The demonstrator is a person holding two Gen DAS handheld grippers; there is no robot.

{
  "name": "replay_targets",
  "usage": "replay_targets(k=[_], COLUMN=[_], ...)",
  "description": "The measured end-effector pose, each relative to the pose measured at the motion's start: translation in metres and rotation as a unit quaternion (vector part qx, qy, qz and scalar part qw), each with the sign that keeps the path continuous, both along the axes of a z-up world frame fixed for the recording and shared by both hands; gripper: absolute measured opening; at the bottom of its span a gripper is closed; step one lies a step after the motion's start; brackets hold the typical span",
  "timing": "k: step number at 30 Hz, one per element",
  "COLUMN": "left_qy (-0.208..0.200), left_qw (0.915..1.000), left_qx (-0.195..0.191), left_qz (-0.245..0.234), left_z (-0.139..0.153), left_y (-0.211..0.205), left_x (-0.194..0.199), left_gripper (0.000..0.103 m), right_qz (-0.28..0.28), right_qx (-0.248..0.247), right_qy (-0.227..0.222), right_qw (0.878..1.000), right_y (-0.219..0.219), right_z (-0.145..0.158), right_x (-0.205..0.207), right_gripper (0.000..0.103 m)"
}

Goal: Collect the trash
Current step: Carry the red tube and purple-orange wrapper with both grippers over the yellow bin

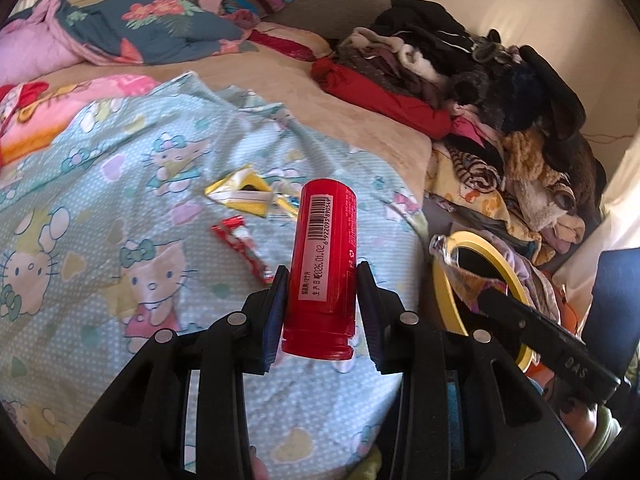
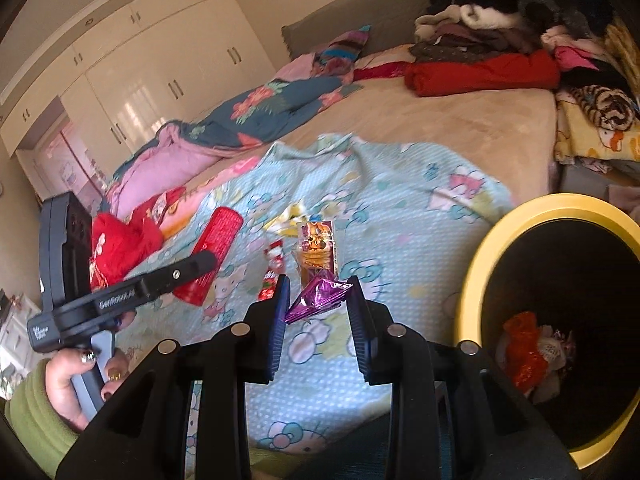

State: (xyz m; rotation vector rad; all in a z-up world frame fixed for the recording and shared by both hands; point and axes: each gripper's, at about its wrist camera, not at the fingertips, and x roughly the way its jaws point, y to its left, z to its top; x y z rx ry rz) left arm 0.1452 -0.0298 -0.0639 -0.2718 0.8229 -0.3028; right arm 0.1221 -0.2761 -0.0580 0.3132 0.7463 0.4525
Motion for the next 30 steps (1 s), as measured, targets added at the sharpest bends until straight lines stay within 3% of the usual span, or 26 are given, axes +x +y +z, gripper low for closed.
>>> replay_targets(k=[18,30], left_qy=[-0.021,-0.031], left_qw=[0.9985,0.9950], left_qx=[0.014,0.022], left_qz=[-0.049,-0.092], left_z=[0.020,0.026], left_y=[-0.053,-0.093], left_x=[-0.010,-0.015], left_gripper=[0.027,0.027], right_qz=[-0.083,-0.133], right_qx=[-0.001,0.002], right_qy=[-0.028,-0.016], right_qw=[0.996,0.991], right_y=[-0.077,-0.124], right_z=[0.015,0.008], right_x=[-0.011,-0.018], right_gripper=[0.028,0.028])
